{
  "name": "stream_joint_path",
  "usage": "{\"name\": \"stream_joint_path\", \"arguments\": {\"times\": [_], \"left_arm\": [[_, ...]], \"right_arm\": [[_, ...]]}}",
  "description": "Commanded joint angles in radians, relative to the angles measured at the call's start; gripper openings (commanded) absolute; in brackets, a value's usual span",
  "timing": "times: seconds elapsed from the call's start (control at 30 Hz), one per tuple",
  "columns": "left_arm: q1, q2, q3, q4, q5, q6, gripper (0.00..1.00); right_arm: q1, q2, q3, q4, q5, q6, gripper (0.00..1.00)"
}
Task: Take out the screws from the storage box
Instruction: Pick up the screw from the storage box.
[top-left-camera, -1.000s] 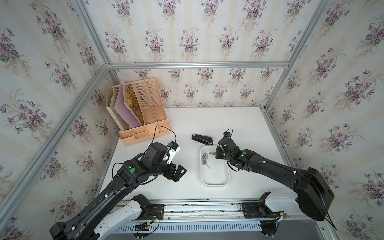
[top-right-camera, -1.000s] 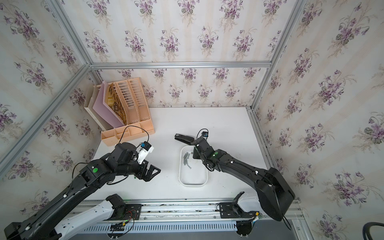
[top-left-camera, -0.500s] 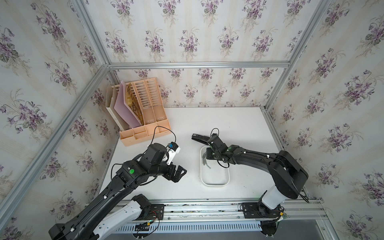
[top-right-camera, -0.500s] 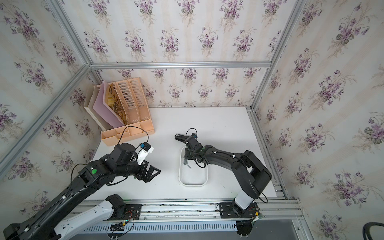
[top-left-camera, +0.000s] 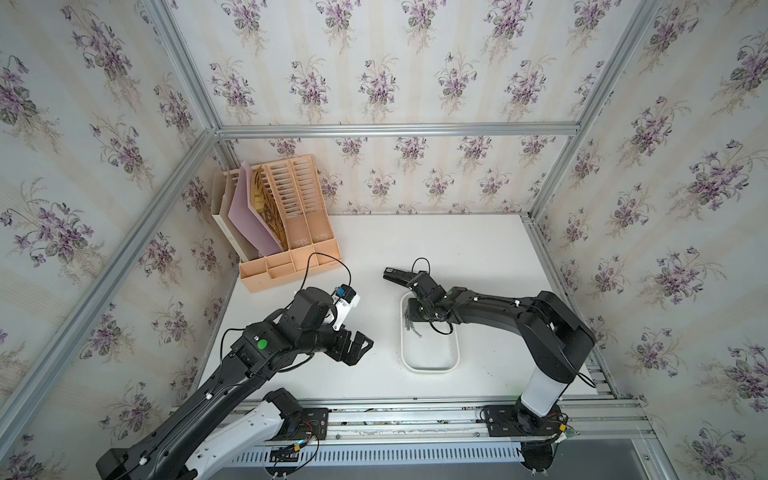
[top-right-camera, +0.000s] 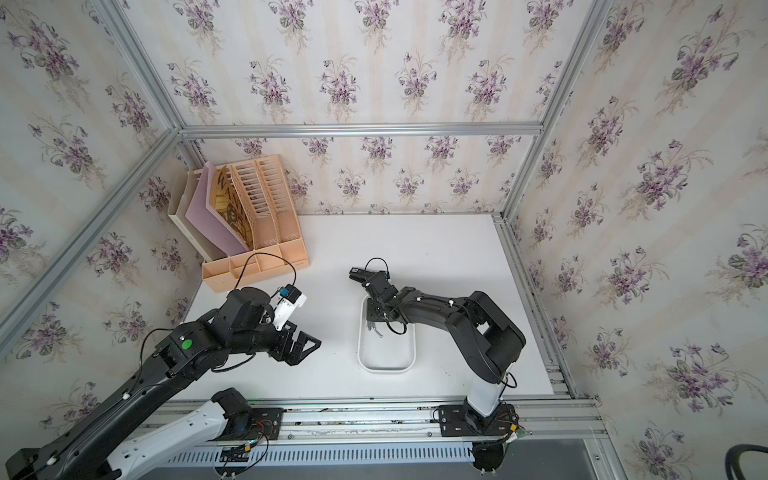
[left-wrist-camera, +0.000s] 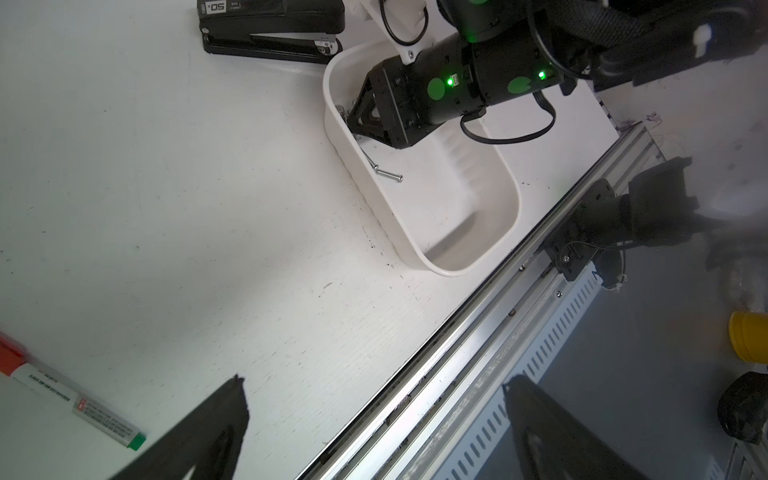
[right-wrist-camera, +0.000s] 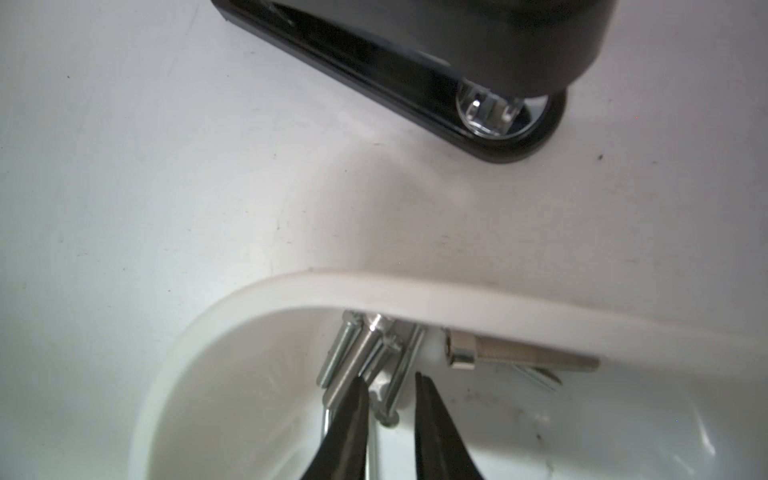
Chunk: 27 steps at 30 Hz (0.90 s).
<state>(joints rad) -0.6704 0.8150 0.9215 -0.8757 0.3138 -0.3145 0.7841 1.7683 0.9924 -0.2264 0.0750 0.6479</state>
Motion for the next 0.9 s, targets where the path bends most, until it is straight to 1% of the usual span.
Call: {"name": "stream_joint_path", "arguments": {"times": [0.0,0.17,0.27,0.57,0.87], "left_arm": [[0.0,-0.003,0.0,0.015,-0.013,-0.006,0.99],[-0.003,-0.002,-0.001,0.015,-0.013,-0.005,0.99],[-0.003,-0.005,-0.002,0.014,-0.016,-0.007,0.99],[-0.006,-0.007,-0.003,0.012,-0.023,-0.009,0.99],[-0.006,-0.005,-0.005,0.012,-0.038,-0.014,0.99]], "right_arm": [[0.0,0.023,0.015,-0.029,0.011,-0.001,0.24],[0.0,0.062,0.039,-0.06,0.017,0.003,0.2],[0.0,0.063,0.042,-0.071,0.031,0.005,0.14],[-0.001,0.023,0.027,-0.065,0.035,-0.001,0.0],[0.0,-0.09,-0.021,-0.036,0.061,-0.012,0.0]]}}
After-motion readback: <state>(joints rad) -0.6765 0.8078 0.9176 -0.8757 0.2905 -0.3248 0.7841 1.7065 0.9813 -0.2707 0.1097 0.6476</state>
